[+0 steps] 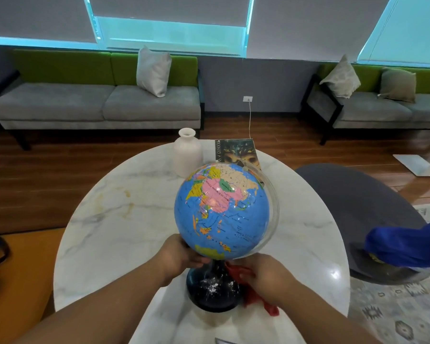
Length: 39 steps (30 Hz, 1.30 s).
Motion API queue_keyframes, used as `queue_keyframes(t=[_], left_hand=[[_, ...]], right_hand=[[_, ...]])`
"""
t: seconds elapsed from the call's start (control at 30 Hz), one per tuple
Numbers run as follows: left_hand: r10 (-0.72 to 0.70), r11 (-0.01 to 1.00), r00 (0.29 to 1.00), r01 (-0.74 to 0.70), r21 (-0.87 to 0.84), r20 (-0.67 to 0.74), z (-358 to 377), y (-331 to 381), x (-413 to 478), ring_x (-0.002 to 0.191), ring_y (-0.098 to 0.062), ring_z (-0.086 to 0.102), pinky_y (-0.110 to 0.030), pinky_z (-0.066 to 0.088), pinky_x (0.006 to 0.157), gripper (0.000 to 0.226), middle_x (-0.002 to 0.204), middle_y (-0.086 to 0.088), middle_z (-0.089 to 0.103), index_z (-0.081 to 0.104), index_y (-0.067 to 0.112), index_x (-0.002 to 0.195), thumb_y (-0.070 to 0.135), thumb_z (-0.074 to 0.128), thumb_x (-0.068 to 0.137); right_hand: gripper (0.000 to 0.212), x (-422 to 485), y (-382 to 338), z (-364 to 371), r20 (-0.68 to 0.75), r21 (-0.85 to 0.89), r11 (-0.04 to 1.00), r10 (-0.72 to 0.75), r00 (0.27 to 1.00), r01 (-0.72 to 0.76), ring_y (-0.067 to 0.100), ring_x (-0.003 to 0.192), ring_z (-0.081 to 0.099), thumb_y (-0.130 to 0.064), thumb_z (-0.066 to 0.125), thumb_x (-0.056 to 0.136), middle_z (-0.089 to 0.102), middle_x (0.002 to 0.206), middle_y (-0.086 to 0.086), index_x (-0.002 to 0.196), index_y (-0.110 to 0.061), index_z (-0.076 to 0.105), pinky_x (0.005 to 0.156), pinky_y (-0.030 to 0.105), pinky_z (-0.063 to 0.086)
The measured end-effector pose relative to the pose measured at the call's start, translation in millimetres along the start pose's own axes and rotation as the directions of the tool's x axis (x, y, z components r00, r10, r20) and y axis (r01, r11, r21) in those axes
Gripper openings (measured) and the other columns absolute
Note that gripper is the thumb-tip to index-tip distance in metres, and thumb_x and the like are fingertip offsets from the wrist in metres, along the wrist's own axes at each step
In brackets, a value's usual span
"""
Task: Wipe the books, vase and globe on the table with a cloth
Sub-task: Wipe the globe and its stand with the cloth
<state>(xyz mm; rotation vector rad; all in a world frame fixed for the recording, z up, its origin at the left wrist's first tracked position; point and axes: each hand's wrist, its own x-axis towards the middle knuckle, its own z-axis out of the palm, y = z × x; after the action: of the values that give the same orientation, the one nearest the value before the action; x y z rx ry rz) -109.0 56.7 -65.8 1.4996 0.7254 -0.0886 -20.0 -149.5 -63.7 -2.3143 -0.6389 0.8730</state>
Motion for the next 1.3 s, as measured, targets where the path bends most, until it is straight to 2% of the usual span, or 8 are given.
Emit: queue_keyframes(t=[0.27, 0.4, 0.53, 0.7, 0.83, 0.97, 1.1, 1.3], left_hand=[[-0.007, 1.0, 0.999, 0.007, -0.016, -0.033, 0.6, -1.1, -0.9, 0.064, -0.018, 0.071, -0.031, 0.059, 0.065, 0.022, 0.08, -0.017, 0.072, 0.065, -0.003, 0.105, -0.009, 0.063, 0.083], [-0.011, 1.0, 0.999, 0.01, -0.019, -0.031, 3.5, -1.5, -2.3, 0.058, -0.015, 0.069, -0.029, 0.059, 0.06, 0.023, 0.068, -0.01, 0.072, 0.066, -0.003, 0.102, -0.014, 0.061, 0.082], [-0.014, 1.0, 0.999, 0.013, -0.022, -0.04, 3.3, -1.4, -1.6, 0.064, -0.019, 0.071, -0.033, 0.058, 0.067, 0.023, 0.081, -0.018, 0.071, 0.064, -0.006, 0.105, -0.012, 0.06, 0.084], [-0.001, 1.0, 0.999, 0.0, -0.019, -0.038, 7.6, -0.4, -6.0, 0.054, -0.011, 0.068, -0.024, 0.057, 0.054, 0.024, 0.062, -0.002, 0.071, 0.066, -0.001, 0.099, -0.017, 0.058, 0.082], [-0.002, 1.0, 0.999, 0.001, -0.015, -0.049, 5.3, -2.1, -4.6, 0.057, -0.012, 0.069, -0.027, 0.058, 0.059, 0.026, 0.065, -0.002, 0.072, 0.065, -0.001, 0.104, -0.015, 0.057, 0.084], [0.021, 1.0, 0.998, -0.02, 0.004, -0.062, 8.3, 0.1, -7.9, 0.057, -0.008, 0.068, -0.025, 0.057, 0.054, 0.029, 0.074, -0.005, 0.073, 0.068, 0.004, 0.096, -0.017, 0.065, 0.077], [0.008, 0.999, 0.998, -0.01, -0.031, -0.066, 9.4, -0.7, -5.0, 0.056, -0.011, 0.068, -0.026, 0.057, 0.056, 0.022, 0.064, -0.003, 0.072, 0.067, 0.002, 0.095, -0.014, 0.063, 0.081], [0.003, 0.998, 0.998, -0.008, -0.069, -0.066, 12.7, 0.4, -0.6, 0.064, -0.021, 0.072, -0.032, 0.059, 0.066, 0.015, 0.073, -0.011, 0.073, 0.064, 0.001, 0.098, -0.007, 0.06, 0.086]], right_hand=[[0.017, 6.9, -2.9, 4.0, -0.008, -0.16, 0.984, -0.085, 0.996, 0.083, 0.0, 0.055, 0.054, -0.032, 0.055, 0.092, 0.062, 0.082, -0.013, 0.101, -0.036, 0.069, 0.056, 0.011, 0.041], [0.023, 8.2, 0.9, -0.2, -0.056, -0.12, 0.993, -0.01, 0.998, 0.003, 0.014, 0.042, 0.057, -0.04, 0.049, 0.085, 0.066, 0.068, 0.005, 0.085, -0.025, 0.067, 0.049, 0.026, 0.05], [0.02, 2.7, -1.1, 7.5, 0.036, -0.117, 0.987, -0.107, 0.994, 0.11, -0.006, 0.06, 0.059, -0.03, 0.053, 0.088, 0.065, 0.081, -0.02, 0.098, -0.038, 0.068, 0.06, 0.016, 0.05], [0.018, 6.2, 3.5, 0.8, -0.064, -0.075, 0.997, -0.025, 0.998, 0.02, 0.009, 0.043, 0.054, -0.032, 0.052, 0.084, 0.068, 0.07, 0.0, 0.086, -0.022, 0.067, 0.046, 0.028, 0.047], [0.021, -0.8, 1.4, 7.8, 0.03, -0.136, 0.982, -0.126, 0.992, 0.129, 0.005, 0.07, 0.063, -0.023, 0.054, 0.092, 0.067, 0.093, -0.011, 0.1, -0.035, 0.068, 0.061, 0.017, 0.052], [0.022, 1.5, -0.4, -5.6, -0.017, -0.173, 0.985, -0.029, 0.999, 0.025, 0.013, 0.032, 0.043, -0.028, 0.049, 0.09, 0.059, 0.058, 0.008, 0.083, -0.018, 0.068, 0.032, 0.017, 0.034], [0.022, -2.7, -4.1, -1.1, 0.025, -0.234, 0.962, -0.136, 0.99, 0.138, 0.01, 0.049, 0.054, -0.02, 0.051, 0.093, 0.062, 0.082, -0.005, 0.1, -0.032, 0.069, 0.049, 0.022, 0.052], [0.031, -5.3, -10.5, -18.4, -0.09, -0.225, 0.968, -0.13, 0.987, 0.107, -0.001, 0.039, 0.051, -0.018, 0.048, 0.094, 0.056, 0.083, -0.016, 0.102, -0.043, 0.065, 0.038, 0.009, 0.038]])
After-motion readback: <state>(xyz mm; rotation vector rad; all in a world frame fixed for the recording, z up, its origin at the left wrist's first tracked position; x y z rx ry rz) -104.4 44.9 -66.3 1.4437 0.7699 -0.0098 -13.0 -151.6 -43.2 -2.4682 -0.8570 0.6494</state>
